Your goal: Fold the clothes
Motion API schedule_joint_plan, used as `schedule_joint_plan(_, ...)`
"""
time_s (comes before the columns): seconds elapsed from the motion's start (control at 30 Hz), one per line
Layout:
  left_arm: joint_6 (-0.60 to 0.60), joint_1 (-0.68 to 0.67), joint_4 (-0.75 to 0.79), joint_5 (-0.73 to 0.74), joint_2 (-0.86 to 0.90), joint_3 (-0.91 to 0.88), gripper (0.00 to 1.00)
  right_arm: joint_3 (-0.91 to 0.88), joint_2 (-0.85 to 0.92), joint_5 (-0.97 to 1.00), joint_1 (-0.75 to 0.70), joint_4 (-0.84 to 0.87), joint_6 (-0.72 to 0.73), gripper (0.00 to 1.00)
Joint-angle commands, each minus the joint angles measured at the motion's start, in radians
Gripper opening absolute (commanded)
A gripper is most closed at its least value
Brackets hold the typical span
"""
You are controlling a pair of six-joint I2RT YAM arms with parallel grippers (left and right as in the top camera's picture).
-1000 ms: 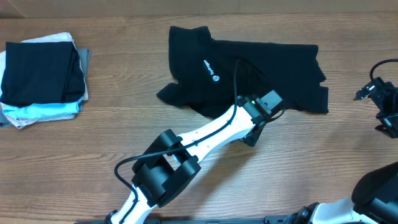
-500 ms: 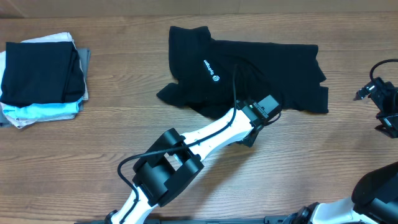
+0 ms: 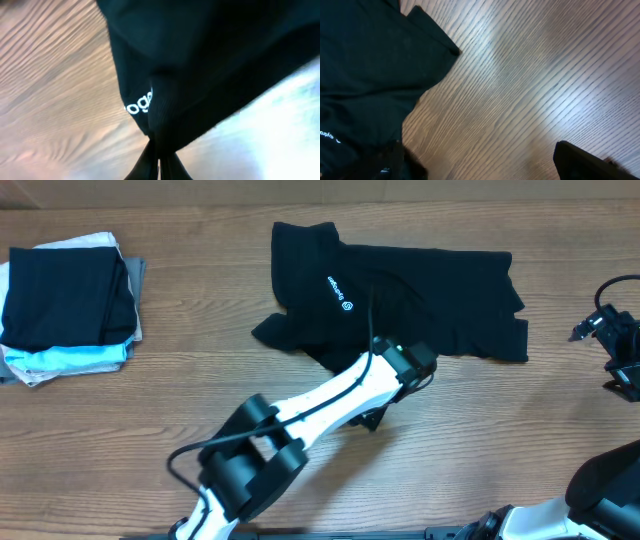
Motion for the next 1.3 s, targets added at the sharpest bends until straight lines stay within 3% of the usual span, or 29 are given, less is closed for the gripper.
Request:
schedule_joint_plan(0.0, -0.035, 0.006, -0.063, 0.0, -0.061, 0.009, 0.04, 0.016, -0.019, -0.001, -0.001, 0.002, 0.004, 1.0)
schedule_joint_plan(0.3, -0.04, 0.0, -0.119, 0.213, -0.058, -0.002, 0.08, 0.016, -0.019, -0.001, -0.001, 0.002, 0.004, 1.0)
schedule_joint_plan(0.67, -0.058, -0.025, -0.093, 0.257, -0.055, -0.264, 0.04, 0.016, -0.019, -0.001, -0.001, 0.002, 0.004, 1.0)
schedule_joint_plan(0.8, -0.091, -0.025, -0.081, 0.225, -0.079, -0.269, 0.04, 0.016, -0.019, -0.001, -0.001, 0.002, 0.004, 1.0)
schedule_joint_plan(1.07, -0.159, 0.0, 0.084, 0.174, -0.289, -0.247, 0.04, 0.016, -0.019, -0.001, -0.001, 0.002, 0.004, 1.0)
schedule_joint_plan(1.27, -0.159, 0.024, 0.252, 0.204, -0.277, -0.266, 0.04, 0.016, -0.019, -0.001, -0.001, 0.002, 0.004, 1.0)
